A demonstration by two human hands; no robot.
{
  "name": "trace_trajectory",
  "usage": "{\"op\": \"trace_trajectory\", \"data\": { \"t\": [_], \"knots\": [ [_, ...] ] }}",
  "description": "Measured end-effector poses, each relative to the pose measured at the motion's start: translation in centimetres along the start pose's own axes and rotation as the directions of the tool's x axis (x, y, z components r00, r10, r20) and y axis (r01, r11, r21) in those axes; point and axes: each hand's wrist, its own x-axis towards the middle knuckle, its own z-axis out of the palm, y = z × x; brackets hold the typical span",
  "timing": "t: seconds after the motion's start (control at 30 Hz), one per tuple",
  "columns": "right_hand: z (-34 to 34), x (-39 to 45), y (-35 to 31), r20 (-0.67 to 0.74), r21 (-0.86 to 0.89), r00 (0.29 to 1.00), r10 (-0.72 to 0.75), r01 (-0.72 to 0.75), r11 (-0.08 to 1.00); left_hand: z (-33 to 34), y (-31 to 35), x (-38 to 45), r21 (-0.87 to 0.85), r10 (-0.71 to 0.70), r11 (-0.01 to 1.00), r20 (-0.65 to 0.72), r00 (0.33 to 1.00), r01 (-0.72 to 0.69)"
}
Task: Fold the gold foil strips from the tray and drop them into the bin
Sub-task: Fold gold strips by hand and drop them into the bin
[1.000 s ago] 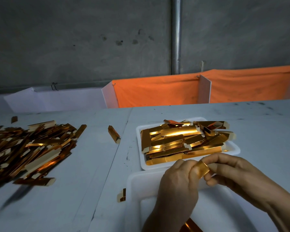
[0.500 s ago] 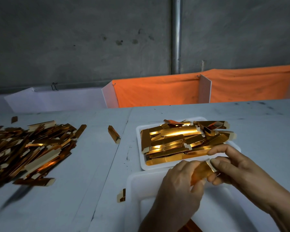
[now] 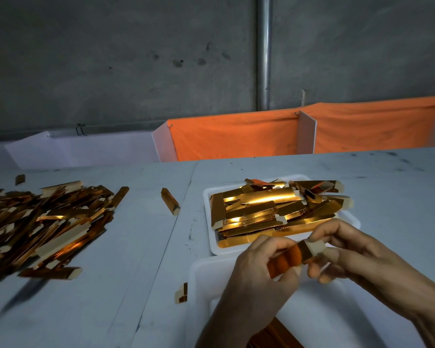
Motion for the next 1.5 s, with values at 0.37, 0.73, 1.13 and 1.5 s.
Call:
{"op": "trace_trajectory", "data": {
  "t": [0.37, 0.73, 1.13, 1.5],
  "knots": [
    [0.3, 0.0, 0.2, 0.010, -0.135, 0.999, -0.034, 0.035, 0.990, -0.3, -0.3, 0.1, 0.011, -0.001, 1.000, 0.047, 0.999, 0.001],
    [0.5, 0.5, 1.2, -0.009, -0.204, 1.000, 0.023, -0.024, 0.979, 0.3, -0.6, 0.2, 0.153, -0.013, 0.988, 0.061, 0.998, 0.003],
    [0.6, 0.8, 1.3, 0.075, 0.235, 0.986, 0.150, -0.164, 0.958, 0.1, -0.8, 0.2, 0.157, -0.021, 0.987, 0.044, 0.999, 0.014],
    [0.5, 0.9, 1.4, 0.040, 0.104, 0.987, 0.155, -0.158, 0.982, 0.2, -0.9, 0.3, 0.158, -0.034, 0.987, 0.066, 0.997, 0.023]
  ]
}}
